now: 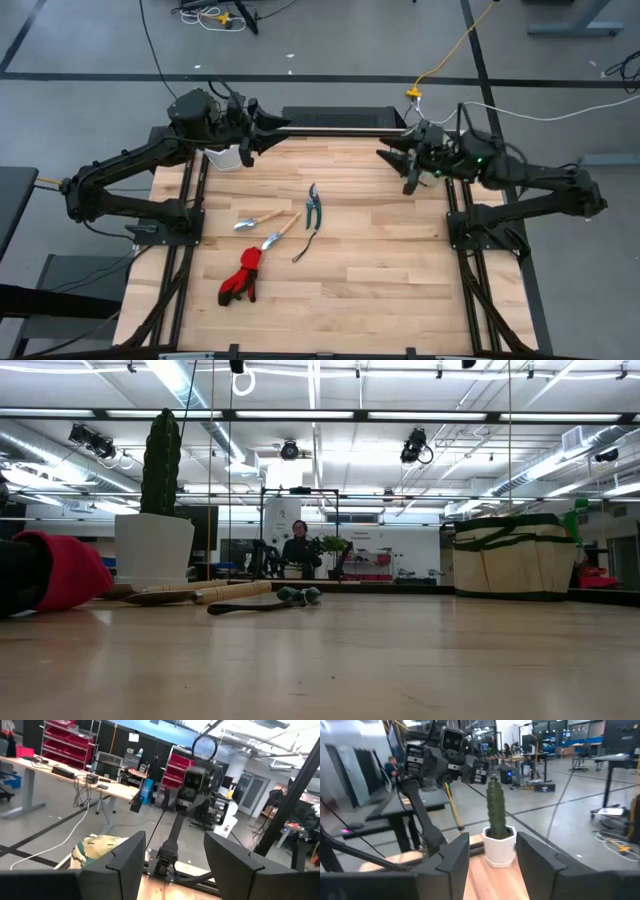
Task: Pick & Place Garden tools in Gardening bag
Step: Put the left brown trowel into the white gardening bag
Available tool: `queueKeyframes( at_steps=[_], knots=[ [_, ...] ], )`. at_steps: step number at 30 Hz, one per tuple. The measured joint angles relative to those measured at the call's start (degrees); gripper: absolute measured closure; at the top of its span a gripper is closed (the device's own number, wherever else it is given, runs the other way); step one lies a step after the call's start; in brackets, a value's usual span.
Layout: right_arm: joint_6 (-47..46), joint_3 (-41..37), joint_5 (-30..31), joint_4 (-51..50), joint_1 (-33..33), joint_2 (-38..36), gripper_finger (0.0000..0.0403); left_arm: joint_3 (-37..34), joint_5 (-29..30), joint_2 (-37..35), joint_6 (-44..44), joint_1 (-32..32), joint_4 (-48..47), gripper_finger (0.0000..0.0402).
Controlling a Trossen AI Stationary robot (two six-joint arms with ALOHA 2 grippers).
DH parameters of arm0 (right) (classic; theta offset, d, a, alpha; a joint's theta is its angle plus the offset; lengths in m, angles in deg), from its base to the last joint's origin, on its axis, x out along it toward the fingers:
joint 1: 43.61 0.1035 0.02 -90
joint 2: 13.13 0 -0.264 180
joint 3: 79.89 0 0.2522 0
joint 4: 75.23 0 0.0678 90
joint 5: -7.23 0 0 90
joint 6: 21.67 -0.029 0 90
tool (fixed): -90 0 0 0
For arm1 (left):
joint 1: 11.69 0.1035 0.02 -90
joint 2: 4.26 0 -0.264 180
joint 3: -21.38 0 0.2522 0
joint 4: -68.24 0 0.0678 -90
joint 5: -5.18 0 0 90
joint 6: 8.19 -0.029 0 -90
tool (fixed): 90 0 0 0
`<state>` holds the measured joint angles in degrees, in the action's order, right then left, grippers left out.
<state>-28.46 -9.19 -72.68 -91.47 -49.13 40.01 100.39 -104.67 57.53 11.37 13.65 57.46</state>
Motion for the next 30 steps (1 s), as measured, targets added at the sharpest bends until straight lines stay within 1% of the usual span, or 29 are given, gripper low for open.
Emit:
queueKeyframes(
  at_steps=[4, 9, 15, 27, 30],
  knots=[
    [-1.93, -5.32, 0.0, 6.61, 1.05, 0.0, 0.0241, 0.0, 0.22, -2.11, -2.01, 0.0, -3.63, 0.0193],
    [-4.86, -8.96, -0.02, 8.19, 1.6, 0.0, 0.0241, 0.0, 0.72, -4.51, -3.22, 0.0, -8.79, 0.0193],
    [-6.25, -9.81, -0.52, 8.05, 1.69, 0.0, 0.0241, 0.0, 1.58, -6.96, -4.06, 0.0, -13.82, 0.0193],
    [-6.25, -9.81, -0.63, 7.74, 1.69, -0.02, 0.0241, 0.02, 2.32, -11.32, -5.58, 0.0, -20.13, 0.0193],
    [-6.25, -9.81, -0.61, 7.16, 1.69, -0.02, 0.0241, 0.02, 3.43, -12.15, -5.77, 0.0, -22.54, 0.0193]
  ],
)
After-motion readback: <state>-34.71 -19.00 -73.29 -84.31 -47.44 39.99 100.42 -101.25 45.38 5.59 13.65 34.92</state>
